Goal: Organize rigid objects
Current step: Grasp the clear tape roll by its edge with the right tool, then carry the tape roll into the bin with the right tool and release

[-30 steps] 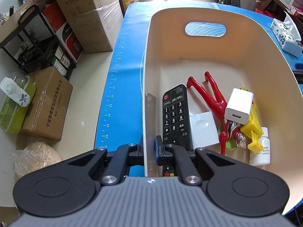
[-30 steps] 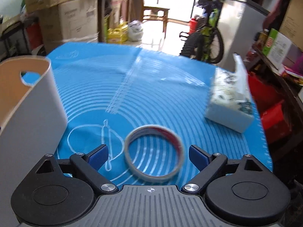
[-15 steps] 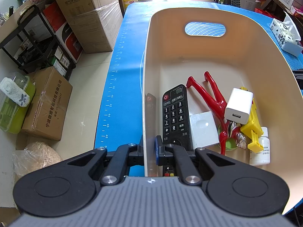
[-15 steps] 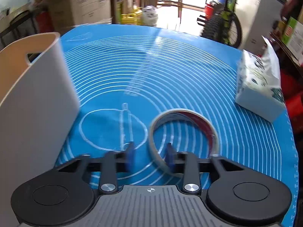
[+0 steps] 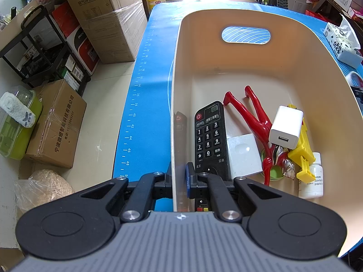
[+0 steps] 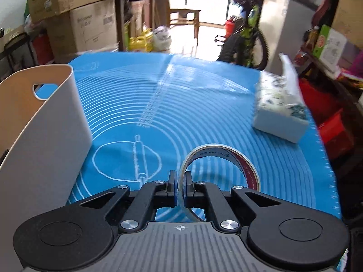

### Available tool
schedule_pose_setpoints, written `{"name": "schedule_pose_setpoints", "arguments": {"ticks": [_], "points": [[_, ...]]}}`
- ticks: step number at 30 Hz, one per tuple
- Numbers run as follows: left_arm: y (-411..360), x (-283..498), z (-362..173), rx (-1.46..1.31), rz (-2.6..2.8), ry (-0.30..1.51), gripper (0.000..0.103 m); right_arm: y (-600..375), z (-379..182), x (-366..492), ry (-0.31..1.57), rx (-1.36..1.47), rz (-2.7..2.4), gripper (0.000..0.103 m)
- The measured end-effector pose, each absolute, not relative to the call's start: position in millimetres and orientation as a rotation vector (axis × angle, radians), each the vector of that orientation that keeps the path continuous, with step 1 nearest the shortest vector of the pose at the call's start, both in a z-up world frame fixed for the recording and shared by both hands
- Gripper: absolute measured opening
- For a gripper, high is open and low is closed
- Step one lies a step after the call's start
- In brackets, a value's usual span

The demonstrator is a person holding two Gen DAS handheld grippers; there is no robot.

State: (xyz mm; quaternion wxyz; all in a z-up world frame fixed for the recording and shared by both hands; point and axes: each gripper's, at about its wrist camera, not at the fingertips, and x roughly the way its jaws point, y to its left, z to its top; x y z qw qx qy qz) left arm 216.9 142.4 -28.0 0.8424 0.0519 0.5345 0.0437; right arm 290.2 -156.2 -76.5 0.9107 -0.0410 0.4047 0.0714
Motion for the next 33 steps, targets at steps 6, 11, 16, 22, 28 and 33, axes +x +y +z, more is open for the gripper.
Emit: {"name": "schedule_pose_setpoints", "arguments": {"ticks": [6, 11, 16, 22, 28, 33], "points": [[142.3, 216.9, -28.0, 0.110, 0.093, 1.129, 0.010, -168.4, -54.6, 264.0, 0.780, -0.057, 0.105, 0.017], [142.5, 216.9, -27.9, 0.108, 0.092, 1.129, 0.010, -169.9, -37.3, 240.3, 0.747, -0.068, 0.103, 0.017], [141.5, 216.8, -28.7, 0.106, 0.092, 1.130, 0.010, -164.0, -14.1, 220.9, 0.689, -0.079, 0.116, 0.017], [141.7, 217.3, -29.0, 0.105, 0.093, 1.132, 0.010, -143.3, 20.0, 203.5, 0.602, -0.116, 0.159, 0.017], [141.7, 217.5, -29.2, 0.105, 0.094, 1.131, 0.010, -107.1, 51.2, 198.6, 0.512, -0.119, 0.242, 0.017], [142.3, 217.5, -28.8, 0.103, 0.090, 1.132, 0.010, -67.7, 57.7, 198.0, 0.472, -0.134, 0.325, 0.017]]}}
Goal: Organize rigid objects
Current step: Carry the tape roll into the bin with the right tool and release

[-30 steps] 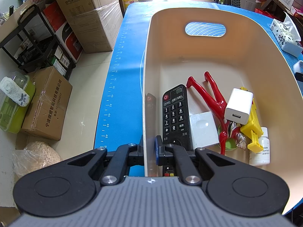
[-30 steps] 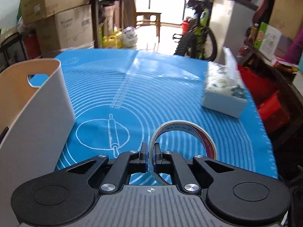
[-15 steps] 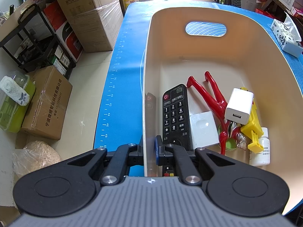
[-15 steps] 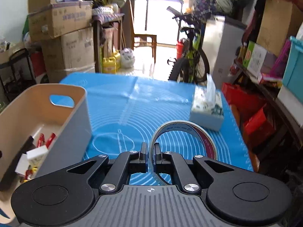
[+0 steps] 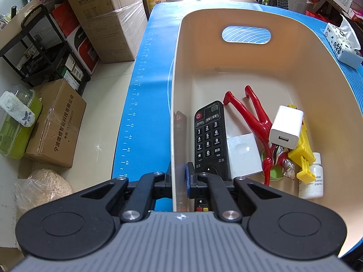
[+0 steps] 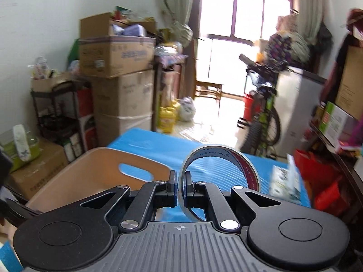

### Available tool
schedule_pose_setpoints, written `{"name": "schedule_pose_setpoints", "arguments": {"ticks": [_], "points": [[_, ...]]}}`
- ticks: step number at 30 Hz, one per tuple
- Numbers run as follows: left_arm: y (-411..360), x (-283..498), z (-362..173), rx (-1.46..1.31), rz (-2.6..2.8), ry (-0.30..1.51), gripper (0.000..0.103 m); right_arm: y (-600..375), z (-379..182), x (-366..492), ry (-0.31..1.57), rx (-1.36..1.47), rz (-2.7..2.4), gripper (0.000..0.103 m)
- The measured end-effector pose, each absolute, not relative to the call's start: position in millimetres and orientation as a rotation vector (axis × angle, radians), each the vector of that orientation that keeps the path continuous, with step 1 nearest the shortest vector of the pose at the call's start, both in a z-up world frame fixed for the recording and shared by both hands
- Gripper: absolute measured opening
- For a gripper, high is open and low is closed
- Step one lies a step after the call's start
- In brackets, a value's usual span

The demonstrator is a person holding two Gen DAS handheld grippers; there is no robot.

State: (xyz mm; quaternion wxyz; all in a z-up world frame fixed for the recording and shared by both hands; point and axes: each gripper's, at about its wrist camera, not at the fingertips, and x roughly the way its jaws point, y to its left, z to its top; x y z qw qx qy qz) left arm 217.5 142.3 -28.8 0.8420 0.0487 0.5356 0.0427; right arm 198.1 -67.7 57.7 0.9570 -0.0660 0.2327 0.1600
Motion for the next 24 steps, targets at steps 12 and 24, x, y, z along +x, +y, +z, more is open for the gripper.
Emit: {"name": "schedule_pose_setpoints", "arguments": {"ticks": [12, 24], "points": [[144.6, 217.9, -27.7, 0.096, 0.085, 1.130, 0.010, 15.1, 18.9, 201.6, 0.585, -0.152, 0.495, 0.017], [145.3, 217.8, -27.6, 0.097, 0.086, 1.130, 0.010, 35.1, -34.1, 220.1, 0.841, -0.166, 0.499, 0.016]]}}
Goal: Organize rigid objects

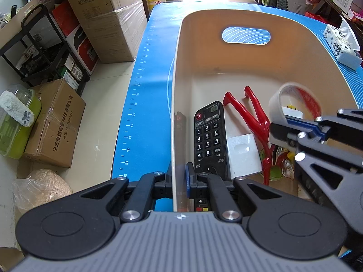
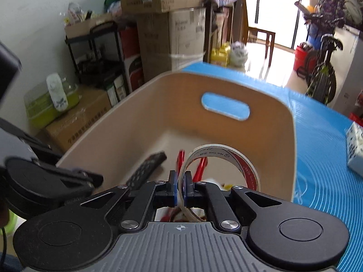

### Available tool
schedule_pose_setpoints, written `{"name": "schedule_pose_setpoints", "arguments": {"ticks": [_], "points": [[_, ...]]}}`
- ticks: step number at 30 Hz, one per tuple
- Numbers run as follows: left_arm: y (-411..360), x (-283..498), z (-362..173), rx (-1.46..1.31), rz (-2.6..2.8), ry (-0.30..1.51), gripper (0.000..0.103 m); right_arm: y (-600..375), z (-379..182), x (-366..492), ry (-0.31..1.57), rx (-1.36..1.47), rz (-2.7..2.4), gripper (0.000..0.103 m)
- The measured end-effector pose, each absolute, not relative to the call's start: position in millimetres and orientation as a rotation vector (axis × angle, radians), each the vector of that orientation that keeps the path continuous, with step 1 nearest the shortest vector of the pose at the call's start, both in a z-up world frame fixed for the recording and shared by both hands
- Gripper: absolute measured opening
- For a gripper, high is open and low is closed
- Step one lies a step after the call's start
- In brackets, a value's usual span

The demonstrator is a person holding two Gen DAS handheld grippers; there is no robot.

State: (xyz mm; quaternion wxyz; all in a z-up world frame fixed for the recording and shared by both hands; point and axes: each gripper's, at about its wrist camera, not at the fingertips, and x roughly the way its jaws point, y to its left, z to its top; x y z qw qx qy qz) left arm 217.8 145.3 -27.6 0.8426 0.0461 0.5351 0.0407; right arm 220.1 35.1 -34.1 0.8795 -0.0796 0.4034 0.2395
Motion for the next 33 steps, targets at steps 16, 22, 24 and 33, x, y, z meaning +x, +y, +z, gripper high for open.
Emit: {"name": "schedule_pose_setpoints", "arguments": {"ticks": [16, 22, 24, 33], "points": [[148.2, 213.7, -15.5, 0.082, 0.115, 1.068, 0.028, 0.7, -1.5, 185.7, 0.702, -0.104, 0.412, 0.077], [137.2, 205.8, 2.6, 0.103, 0.121, 0.966, 0.074, -21.5, 15.5, 172.8, 0.653, -0.049, 0.370, 0.094], [133.8, 202.5, 8.5, 0.102, 0.117, 0.943, 0.076, -28.2, 22.1, 169.1, 0.639, -0.038, 0.358, 0.096], [114.0, 182.3, 43.0, 0.080, 0.119, 0.871, 0.077, -61.3, 45.2, 148.9, 0.617, -0.011, 0.331, 0.098]]}}
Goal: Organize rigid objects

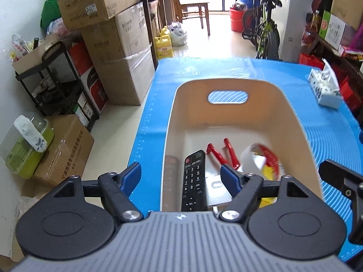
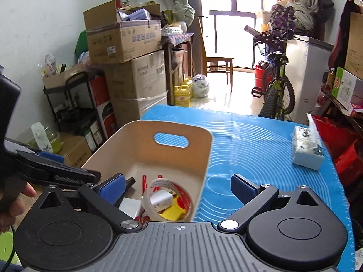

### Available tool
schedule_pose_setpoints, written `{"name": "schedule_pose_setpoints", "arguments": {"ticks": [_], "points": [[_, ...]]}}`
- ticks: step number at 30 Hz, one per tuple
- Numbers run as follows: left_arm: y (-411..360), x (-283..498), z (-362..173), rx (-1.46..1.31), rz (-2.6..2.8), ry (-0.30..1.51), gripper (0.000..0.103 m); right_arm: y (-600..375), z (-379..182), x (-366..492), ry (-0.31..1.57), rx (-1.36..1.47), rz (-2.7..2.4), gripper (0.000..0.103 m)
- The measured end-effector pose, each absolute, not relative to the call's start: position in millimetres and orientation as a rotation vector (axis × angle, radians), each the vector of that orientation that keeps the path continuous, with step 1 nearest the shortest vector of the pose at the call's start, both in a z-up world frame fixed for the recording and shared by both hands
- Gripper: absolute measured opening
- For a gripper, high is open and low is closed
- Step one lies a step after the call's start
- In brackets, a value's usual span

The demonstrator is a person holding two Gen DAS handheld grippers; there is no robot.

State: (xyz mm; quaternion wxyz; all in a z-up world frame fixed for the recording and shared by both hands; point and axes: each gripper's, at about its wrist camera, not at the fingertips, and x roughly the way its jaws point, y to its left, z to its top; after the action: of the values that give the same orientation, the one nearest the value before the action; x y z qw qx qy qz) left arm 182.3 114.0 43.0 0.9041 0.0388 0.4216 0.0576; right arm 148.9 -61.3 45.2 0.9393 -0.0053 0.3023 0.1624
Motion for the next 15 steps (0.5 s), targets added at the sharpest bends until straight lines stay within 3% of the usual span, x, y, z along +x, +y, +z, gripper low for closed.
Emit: {"name": "schedule_pose_setpoints", "arguments": {"ticks": [15], "points": [[74.8, 120.7, 71.8, 0.057, 0.127, 0.839, 0.077, -115.2, 74.8, 98.8, 0.607, 0.023, 0.288, 0.099]]}}
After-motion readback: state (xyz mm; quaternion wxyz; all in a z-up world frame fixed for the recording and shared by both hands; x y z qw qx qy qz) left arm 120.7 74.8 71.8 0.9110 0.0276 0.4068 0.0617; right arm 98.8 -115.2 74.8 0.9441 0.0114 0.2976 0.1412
